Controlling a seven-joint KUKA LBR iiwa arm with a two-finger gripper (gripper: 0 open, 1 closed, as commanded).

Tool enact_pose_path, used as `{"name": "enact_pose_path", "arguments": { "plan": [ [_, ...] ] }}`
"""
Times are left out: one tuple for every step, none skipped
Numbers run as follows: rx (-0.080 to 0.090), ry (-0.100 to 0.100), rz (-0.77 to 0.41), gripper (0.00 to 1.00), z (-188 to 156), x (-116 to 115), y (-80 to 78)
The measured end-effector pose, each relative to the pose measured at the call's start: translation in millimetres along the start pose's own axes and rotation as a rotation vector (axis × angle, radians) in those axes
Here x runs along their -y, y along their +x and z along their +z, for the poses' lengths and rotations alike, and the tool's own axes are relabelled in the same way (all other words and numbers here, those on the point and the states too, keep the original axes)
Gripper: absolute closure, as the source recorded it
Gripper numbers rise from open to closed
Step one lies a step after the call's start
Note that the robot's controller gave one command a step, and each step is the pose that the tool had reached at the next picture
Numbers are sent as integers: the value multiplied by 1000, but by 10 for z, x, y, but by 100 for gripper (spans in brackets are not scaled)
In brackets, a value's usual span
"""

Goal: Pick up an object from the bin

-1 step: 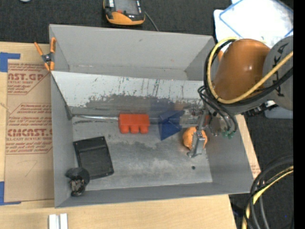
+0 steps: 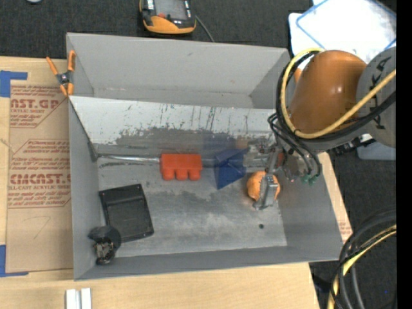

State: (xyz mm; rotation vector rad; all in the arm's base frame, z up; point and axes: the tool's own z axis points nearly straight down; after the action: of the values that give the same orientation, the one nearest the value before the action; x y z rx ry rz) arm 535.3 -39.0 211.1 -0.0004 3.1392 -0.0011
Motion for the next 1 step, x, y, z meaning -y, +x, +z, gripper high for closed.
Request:
{"name": "enact_pose_path", "arguments": {
  "plan": [
    [4,2,29,0,1343,928,-329]
  ]
}}
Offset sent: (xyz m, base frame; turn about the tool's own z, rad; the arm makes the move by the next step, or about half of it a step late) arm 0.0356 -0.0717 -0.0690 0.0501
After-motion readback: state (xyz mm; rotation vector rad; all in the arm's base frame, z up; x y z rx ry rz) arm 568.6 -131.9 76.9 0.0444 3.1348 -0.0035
